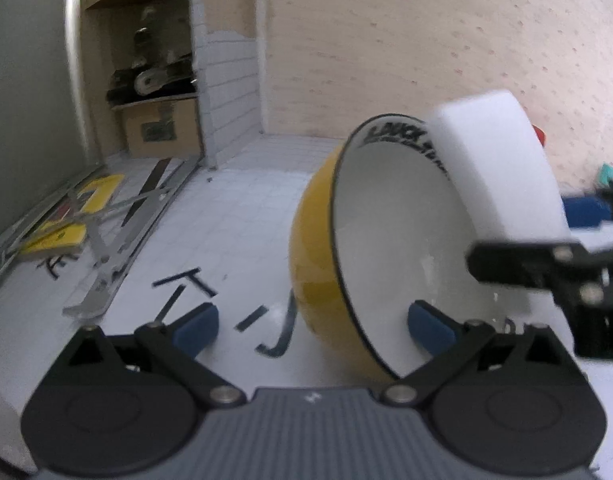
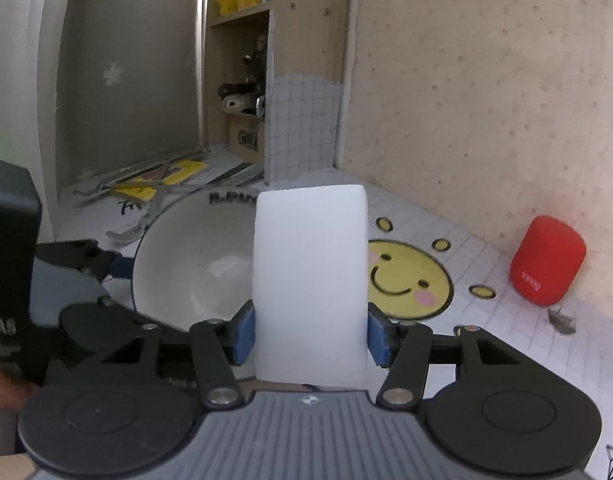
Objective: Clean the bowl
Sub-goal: 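Rotate the bowl with the left gripper while right gripper scrubs near the rim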
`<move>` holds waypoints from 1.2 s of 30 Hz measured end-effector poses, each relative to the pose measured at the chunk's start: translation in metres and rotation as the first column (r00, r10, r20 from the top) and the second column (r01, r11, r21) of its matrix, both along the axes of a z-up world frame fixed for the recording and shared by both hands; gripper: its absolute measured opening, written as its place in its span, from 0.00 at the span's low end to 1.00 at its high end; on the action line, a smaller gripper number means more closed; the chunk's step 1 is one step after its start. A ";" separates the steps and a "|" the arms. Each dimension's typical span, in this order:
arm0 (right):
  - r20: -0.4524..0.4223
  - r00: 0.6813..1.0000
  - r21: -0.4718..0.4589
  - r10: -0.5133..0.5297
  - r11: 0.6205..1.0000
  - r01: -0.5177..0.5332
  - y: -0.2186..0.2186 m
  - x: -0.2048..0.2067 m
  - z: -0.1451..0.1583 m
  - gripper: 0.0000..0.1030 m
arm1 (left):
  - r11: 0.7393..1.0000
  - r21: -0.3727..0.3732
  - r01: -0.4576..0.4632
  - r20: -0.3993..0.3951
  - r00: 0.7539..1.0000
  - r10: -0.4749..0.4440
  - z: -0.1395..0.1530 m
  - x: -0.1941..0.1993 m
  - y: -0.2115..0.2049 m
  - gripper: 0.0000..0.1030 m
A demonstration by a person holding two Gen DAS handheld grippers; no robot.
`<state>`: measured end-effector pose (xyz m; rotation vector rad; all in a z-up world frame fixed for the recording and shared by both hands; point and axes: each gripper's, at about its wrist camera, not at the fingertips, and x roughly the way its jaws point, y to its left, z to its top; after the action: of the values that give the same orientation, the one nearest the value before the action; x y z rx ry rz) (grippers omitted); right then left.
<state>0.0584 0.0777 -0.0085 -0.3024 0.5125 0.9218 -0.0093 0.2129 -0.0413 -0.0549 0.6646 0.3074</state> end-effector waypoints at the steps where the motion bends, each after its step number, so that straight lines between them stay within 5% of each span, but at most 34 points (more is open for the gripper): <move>1: 0.001 1.000 0.004 0.003 1.000 -0.003 0.002 0.001 0.002 0.52 | 1.000 0.008 0.010 -0.003 1.000 -0.010 0.001 0.003 -0.002 0.99; 14: -0.063 0.998 0.011 -0.002 1.000 0.003 0.004 0.015 -0.009 0.53 | 0.992 0.014 0.127 -0.017 0.992 -0.127 0.001 0.022 -0.003 0.99; 32: -0.146 0.989 0.093 0.027 0.996 -0.014 -0.005 0.026 -0.017 0.49 | 0.994 -0.061 0.095 -0.041 0.994 -0.098 0.001 0.027 0.016 1.00; 36: -0.110 0.994 0.071 0.015 0.997 -0.008 -0.001 0.024 -0.013 0.49 | 0.994 -0.073 0.085 -0.056 0.994 -0.090 0.002 0.030 0.017 1.00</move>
<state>0.0821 0.0770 -0.0213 -0.1911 0.5794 0.9695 0.0211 0.2299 -0.0396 -0.0841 0.7346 0.2016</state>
